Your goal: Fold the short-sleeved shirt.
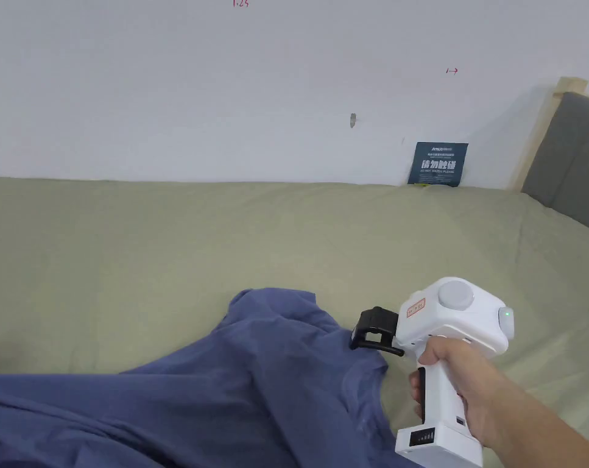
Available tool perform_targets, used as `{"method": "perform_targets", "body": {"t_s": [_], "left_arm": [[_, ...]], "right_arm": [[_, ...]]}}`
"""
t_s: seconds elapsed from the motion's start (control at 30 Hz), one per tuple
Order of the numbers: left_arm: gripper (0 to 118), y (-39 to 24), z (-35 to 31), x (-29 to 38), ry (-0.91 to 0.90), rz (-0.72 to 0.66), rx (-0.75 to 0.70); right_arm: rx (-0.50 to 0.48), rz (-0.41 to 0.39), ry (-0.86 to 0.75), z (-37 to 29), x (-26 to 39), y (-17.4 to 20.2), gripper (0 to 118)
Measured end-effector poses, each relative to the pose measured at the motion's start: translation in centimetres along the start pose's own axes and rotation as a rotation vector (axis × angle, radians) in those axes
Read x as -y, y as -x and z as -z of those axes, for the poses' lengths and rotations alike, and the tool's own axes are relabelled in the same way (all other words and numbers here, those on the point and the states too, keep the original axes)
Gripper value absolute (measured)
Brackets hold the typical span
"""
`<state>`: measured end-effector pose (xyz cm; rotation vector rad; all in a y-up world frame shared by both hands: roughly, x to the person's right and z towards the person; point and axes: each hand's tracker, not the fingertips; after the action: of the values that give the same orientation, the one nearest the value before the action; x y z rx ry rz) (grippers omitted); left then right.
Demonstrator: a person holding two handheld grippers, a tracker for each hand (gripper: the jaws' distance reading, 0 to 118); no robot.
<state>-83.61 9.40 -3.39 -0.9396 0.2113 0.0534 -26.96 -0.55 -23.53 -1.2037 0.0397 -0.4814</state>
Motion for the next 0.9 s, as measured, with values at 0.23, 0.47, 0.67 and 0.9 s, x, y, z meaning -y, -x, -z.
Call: {"method": "perform_targets", "body": {"t_s": [0.23,0.47,0.67,0.9], "left_arm": [[0,-0.2,0.7,-0.1,0.018,0.024,-0.012],[0,0.1,0.6,0.5,0.019,0.019,-0.009],[0,1.1,-0.5,0.9,0.031,0.006,-0.001],[0,2.4,-3.9,-1.2,-0.012,-0.051,0.044]], "right_arm": [[0.068,-0.035,-0.010,0.9,0.5,2.2,111],[0.205,-0.233,-0.028,-0.6,1.5,2.9,7],[0.140,-0.232,-0.113,-5.7,2.3,3.3,7],[0.055,-0.369,-0.239,-16.1,2.0,7.0,7]]}}
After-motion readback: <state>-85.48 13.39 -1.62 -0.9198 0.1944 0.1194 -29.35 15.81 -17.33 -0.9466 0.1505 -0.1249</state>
